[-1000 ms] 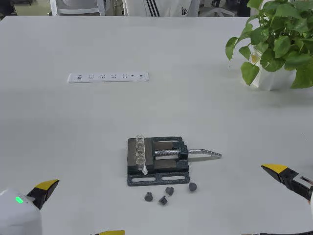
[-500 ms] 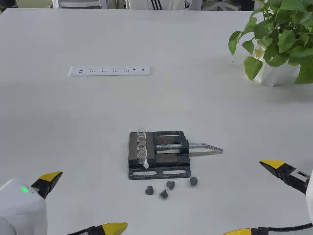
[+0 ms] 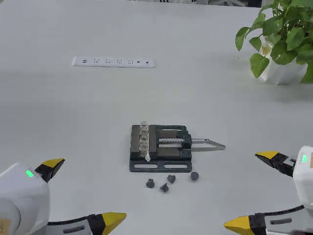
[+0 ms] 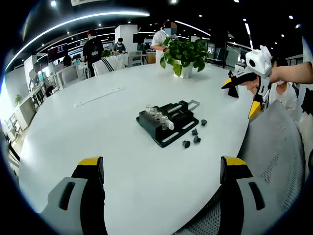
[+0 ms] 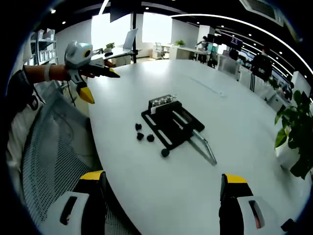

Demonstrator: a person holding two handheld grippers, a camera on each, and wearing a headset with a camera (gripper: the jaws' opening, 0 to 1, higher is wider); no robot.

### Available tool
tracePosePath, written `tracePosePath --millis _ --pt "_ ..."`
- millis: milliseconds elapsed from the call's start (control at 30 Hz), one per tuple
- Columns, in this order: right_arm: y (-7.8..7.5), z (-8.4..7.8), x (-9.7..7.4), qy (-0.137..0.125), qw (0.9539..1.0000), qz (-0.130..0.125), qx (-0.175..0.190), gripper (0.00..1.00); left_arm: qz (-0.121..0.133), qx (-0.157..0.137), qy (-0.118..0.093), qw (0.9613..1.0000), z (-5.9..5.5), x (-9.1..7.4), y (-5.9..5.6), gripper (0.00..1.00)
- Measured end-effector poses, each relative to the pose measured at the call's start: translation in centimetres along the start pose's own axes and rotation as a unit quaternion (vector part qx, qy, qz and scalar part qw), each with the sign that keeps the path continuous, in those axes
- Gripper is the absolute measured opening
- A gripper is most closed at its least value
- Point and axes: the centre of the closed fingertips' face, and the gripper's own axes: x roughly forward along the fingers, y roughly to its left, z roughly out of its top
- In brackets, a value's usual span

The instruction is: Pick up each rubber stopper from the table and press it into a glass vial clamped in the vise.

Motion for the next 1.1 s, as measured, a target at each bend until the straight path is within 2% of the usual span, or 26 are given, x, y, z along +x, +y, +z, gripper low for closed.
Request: tracePosePath --millis 133,267,467,767,933,1100 --pt "-0.2 0.1 0.5 0.025 0.9994 0.021 -0.013 0.92 -0.004 0.003 -0.002 1.0000 0.2 0.3 -0.2 0.99" --pt "-0.7 -0.3 1.5 0.061 0.9967 0.042 -0.031 0.89 -0.011 0.016 0.004 0.9998 0.0 0.7 -0.3 0.99" --pt "-0.6 0.6 2.6 0.078 0.9920 0.071 -0.069 0.85 -0.020 0.028 0.008 0.9994 0.1 1.0 -0.3 0.99" --pt "-1.5 1.5 4.2 0.100 0.9841 0.091 -0.116 0.78 -0.020 0.031 0.009 0.9993 0.2 1.4 0.0 0.99" --pt "-1.6 2.1 5.0 0.109 0.9791 0.103 -0.138 0.75 -0.027 0.036 0.016 0.9989 0.0 1.6 -0.4 0.99" --pt "-1.5 2.4 5.8 0.117 0.9747 0.117 -0.150 0.66 -0.027 0.037 0.017 0.9988 0.0 1.8 -0.6 0.99"
